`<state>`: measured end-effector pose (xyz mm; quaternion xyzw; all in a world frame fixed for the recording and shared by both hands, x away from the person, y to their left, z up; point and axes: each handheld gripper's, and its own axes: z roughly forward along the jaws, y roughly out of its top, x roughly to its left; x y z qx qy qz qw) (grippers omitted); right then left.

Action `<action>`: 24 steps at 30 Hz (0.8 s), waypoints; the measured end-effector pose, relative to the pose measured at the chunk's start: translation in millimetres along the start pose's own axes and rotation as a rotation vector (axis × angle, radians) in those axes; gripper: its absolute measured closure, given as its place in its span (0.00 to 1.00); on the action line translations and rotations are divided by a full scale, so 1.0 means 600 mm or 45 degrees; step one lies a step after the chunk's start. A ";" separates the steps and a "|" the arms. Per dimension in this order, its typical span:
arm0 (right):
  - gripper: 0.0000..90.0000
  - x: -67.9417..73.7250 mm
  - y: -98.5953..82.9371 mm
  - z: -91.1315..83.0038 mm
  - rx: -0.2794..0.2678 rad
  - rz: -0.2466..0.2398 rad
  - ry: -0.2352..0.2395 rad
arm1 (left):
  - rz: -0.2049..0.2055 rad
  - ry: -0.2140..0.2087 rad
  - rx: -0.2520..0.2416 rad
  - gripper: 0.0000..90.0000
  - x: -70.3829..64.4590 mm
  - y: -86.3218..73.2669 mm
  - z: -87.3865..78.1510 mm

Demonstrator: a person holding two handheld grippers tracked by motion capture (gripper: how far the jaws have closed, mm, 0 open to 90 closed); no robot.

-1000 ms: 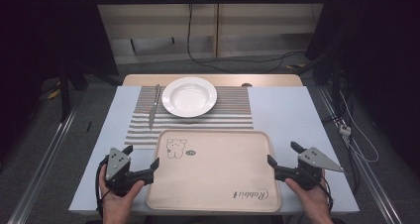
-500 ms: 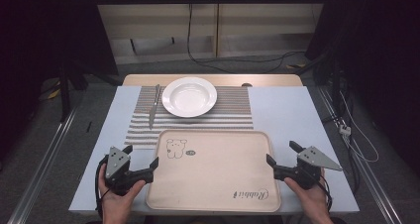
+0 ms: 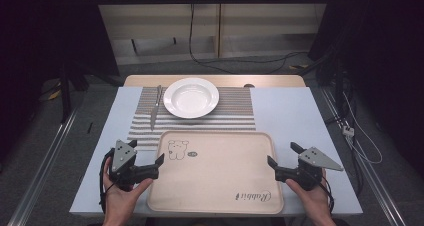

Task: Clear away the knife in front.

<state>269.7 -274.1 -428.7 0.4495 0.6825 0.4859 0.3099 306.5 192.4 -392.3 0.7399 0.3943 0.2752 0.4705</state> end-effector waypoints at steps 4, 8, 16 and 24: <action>0.09 0.001 0.000 0.001 0.000 -0.002 -0.001 | 0.005 -0.019 0.012 0.05 0.007 0.016 0.010; 0.09 -0.001 0.000 0.002 0.003 0.008 -0.011 | -0.005 -0.020 0.011 0.06 0.018 0.030 0.018; 0.09 0.001 0.002 0.000 -0.002 0.001 -0.011 | -0.065 -0.036 0.018 0.07 0.032 0.050 0.038; 0.09 0.001 0.001 0.001 0.004 0.002 -0.017 | -0.094 -0.045 0.033 0.09 0.051 0.071 0.057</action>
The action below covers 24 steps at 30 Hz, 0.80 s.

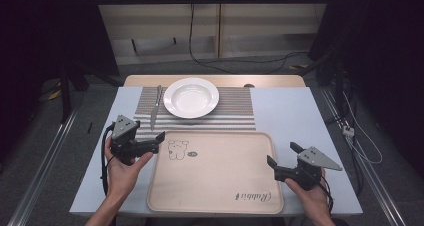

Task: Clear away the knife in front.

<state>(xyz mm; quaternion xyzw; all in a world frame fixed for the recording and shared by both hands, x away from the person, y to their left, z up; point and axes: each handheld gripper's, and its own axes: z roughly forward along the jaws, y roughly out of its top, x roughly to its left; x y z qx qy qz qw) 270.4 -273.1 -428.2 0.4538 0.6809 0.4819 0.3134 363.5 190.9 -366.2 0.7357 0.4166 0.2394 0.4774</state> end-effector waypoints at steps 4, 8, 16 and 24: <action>0.09 0.000 -0.001 -0.004 -0.002 -0.003 -0.006 | -0.033 -0.005 0.025 0.08 0.010 0.011 0.024; 0.09 -0.001 -0.001 -0.006 -0.004 -0.002 -0.007 | -0.078 -0.034 0.087 0.08 0.024 0.014 0.054; 0.09 -0.001 -0.001 -0.004 -0.002 0.002 -0.005 | -0.086 0.029 0.090 0.08 0.044 0.042 0.074; 0.09 0.000 -0.001 -0.004 0.003 0.000 0.007 | -0.086 0.055 0.141 0.08 0.060 0.057 0.098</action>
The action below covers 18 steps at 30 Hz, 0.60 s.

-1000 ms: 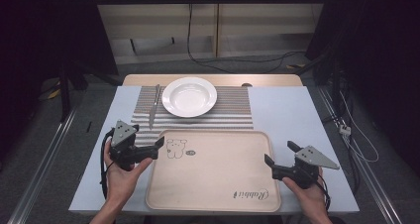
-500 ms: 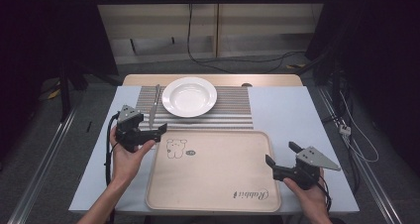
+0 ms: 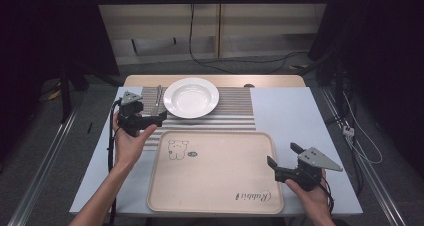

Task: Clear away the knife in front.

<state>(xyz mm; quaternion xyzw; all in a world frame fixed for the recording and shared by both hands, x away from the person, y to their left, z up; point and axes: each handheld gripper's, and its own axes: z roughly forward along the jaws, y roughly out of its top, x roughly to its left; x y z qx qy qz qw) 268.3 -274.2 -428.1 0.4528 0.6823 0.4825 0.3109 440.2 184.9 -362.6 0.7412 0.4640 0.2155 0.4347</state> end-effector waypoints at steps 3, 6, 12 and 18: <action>0.09 -0.001 0.000 -0.001 0.001 0.001 -0.004 | 0.011 0.024 0.018 0.08 0.004 0.003 0.009; 0.09 -0.001 0.000 0.000 0.003 -0.003 -0.002 | 0.007 0.035 0.034 0.08 0.012 0.008 0.022; 0.09 0.000 -0.001 0.000 0.004 -0.004 0.000 | -0.012 0.059 0.101 0.08 0.029 0.019 0.047; 0.09 0.000 0.000 0.001 0.004 -0.006 -0.001 | -0.057 0.084 0.121 0.09 0.049 0.033 0.066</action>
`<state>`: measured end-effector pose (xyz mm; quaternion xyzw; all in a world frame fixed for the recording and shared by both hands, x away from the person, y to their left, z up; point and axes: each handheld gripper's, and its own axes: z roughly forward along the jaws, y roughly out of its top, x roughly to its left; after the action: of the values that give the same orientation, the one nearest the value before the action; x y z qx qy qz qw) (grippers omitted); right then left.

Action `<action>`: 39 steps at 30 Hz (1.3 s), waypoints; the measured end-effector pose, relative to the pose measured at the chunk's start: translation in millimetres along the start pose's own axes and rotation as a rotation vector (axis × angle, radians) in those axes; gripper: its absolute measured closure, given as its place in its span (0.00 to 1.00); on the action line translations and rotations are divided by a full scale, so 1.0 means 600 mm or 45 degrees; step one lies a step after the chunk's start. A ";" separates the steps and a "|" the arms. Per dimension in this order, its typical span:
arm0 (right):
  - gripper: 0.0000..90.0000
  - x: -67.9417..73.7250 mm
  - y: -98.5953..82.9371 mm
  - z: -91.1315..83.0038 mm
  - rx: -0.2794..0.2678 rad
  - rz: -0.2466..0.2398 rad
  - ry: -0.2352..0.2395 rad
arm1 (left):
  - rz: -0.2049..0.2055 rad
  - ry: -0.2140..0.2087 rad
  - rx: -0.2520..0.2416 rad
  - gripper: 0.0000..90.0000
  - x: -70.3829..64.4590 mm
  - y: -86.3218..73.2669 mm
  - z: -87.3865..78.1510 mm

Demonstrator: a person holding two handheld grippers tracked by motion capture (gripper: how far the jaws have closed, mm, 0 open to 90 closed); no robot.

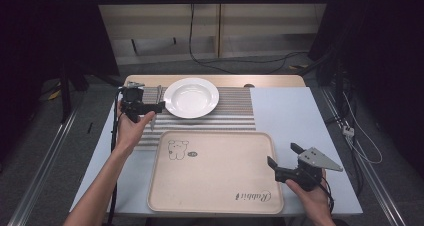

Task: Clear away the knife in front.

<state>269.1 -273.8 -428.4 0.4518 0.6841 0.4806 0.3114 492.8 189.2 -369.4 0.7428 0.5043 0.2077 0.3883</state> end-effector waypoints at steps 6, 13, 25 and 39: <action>0.09 0.001 0.001 0.005 0.005 -0.005 0.008 | 0.018 0.082 0.034 0.10 0.012 0.016 0.020; 0.09 0.001 0.003 0.010 0.007 -0.009 0.009 | 0.001 0.116 0.059 0.11 0.029 0.032 0.046; 0.09 0.001 0.002 0.007 0.012 -0.013 0.006 | -0.021 0.124 0.082 0.16 0.057 0.050 0.100; 0.09 0.001 0.001 0.004 0.011 -0.020 0.015 | -0.081 0.127 0.130 0.21 0.078 0.036 0.152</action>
<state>271.4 -272.3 -428.7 0.4451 0.6914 0.4778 0.3092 588.2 194.1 -412.1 0.7340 0.5563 0.2060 0.3307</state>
